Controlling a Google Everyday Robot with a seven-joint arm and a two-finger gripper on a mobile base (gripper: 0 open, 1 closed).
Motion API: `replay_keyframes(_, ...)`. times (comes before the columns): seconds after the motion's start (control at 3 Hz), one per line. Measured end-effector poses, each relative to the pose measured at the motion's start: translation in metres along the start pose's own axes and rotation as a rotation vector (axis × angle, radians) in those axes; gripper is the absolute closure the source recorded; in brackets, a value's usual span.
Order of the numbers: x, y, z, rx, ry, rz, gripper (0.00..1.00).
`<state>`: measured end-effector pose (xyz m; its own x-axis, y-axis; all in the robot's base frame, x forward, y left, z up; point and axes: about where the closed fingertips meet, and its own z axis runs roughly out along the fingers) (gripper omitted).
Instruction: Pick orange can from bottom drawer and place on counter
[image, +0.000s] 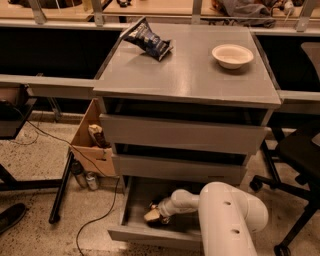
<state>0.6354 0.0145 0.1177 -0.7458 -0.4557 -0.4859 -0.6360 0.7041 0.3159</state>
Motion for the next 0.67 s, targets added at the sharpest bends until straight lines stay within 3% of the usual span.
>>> replay_keyframes(0.67,0.001,-0.004,-0.023,0.057,-0.024,0.012,0.70)
